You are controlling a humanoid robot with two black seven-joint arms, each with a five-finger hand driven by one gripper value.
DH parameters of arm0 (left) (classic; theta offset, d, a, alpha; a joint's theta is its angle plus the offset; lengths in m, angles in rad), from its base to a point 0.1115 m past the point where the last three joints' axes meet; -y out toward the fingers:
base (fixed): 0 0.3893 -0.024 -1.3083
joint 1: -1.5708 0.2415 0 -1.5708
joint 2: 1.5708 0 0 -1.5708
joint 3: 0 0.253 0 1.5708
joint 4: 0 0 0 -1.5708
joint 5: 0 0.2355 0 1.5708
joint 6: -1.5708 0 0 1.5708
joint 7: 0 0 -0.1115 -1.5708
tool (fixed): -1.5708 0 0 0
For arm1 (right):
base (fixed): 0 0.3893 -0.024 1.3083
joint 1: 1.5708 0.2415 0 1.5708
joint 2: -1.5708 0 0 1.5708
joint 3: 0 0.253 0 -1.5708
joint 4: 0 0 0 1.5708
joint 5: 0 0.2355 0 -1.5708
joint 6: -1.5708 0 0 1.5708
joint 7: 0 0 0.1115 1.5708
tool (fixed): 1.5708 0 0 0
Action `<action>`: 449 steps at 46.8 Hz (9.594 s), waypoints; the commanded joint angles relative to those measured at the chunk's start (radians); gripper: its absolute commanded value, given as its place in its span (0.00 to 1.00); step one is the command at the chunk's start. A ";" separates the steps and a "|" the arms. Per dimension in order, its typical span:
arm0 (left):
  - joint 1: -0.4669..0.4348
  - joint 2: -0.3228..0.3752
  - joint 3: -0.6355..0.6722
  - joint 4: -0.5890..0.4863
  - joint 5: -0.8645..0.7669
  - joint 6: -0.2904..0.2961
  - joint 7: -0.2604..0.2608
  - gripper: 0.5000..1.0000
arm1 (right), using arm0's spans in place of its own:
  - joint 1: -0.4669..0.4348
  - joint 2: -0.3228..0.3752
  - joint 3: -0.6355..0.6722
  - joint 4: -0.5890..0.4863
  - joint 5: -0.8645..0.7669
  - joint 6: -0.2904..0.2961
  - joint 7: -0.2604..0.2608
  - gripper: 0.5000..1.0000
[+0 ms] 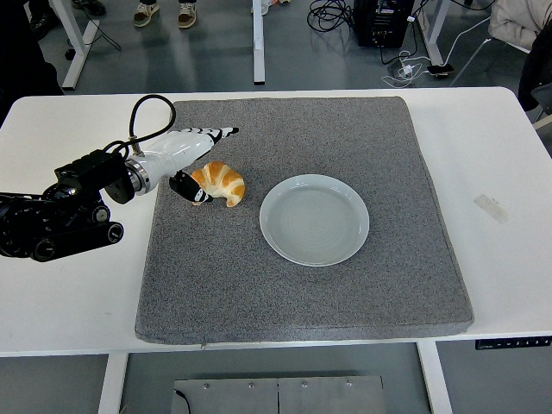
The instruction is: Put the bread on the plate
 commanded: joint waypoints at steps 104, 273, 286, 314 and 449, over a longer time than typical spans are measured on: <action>-0.002 -0.081 0.015 0.160 0.004 0.018 -0.109 0.00 | 0.000 0.000 0.000 0.000 0.000 -0.001 0.000 1.00; -0.039 -0.248 -0.074 0.044 0.165 0.026 -0.125 0.00 | 0.000 0.000 0.000 0.000 0.000 0.000 0.000 1.00; -0.011 -0.276 -0.069 0.085 0.165 0.029 -0.136 0.00 | 0.000 0.000 0.000 0.000 0.000 -0.001 0.000 1.00; 0.040 -0.302 0.001 0.136 0.165 0.090 -0.140 0.00 | 0.000 0.000 0.000 0.000 0.000 -0.001 0.000 1.00; 0.034 -0.204 -0.178 0.107 0.121 0.078 -0.324 0.90 | 0.000 0.000 0.000 0.000 0.000 0.000 0.000 1.00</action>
